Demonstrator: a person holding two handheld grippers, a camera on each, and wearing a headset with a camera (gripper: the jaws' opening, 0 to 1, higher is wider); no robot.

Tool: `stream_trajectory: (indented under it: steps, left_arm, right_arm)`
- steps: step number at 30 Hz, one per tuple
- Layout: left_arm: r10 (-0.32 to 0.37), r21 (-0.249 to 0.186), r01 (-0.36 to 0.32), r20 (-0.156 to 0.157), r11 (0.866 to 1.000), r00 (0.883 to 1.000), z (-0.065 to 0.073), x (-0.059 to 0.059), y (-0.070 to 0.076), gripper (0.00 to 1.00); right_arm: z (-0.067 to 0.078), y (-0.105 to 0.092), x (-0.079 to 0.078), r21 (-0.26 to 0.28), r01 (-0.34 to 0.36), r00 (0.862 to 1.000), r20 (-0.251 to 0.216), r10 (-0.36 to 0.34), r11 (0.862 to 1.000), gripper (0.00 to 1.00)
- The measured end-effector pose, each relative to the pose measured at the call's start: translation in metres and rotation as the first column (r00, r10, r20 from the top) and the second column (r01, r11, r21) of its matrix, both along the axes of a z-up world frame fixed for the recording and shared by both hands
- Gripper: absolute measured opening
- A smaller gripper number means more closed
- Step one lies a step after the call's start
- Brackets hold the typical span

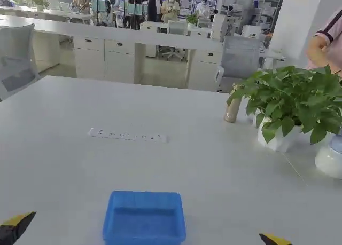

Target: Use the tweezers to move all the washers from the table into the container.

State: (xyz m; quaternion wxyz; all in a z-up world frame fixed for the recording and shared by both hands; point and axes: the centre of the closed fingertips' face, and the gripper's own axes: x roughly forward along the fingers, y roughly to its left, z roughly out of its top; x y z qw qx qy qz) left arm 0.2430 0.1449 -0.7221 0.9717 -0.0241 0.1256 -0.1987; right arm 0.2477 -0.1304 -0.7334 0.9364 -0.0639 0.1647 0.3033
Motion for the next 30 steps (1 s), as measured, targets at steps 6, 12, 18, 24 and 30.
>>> stream_trajectory:
  steps: [6,12,18,24,30]
  left_arm:
    - [0.003,0.002,-0.003,-0.001,1.000,1.000,-0.0001,-0.0003,0.0006,0.85]
    - [0.003,0.007,-0.003,-0.003,1.000,1.000,-0.0003,-0.0009,0.0006,0.85]
    - [0.007,0.008,-0.007,-0.002,1.000,1.000,-0.0002,-0.0004,0.0015,0.85]
    - [0.003,0.017,-0.003,-0.007,1.000,1.000,-0.0015,-0.0001,0.0008,0.85]
    - [0.003,0.025,-0.003,-0.008,1.000,1.000,-0.0026,0.0001,0.0011,0.84]
  right_arm:
    - [0.0008,-0.0009,0.0001,0.006,0.006,1.000,-0.001,-0.006,1.000,0.52]
    - [0.0011,0.0005,-0.0007,0.005,0.000,1.000,-0.001,0.000,1.000,0.52]
    - [0.0014,0.0005,-0.0007,0.006,0.001,1.000,-0.001,-0.001,1.000,0.52]
    - [0.0001,0.0004,-0.0002,0.003,-0.001,1.000,-0.004,0.001,1.000,0.52]
    - [-0.0026,-0.0001,0.0006,0.001,-0.004,1.000,-0.008,0.004,1.000,0.52]
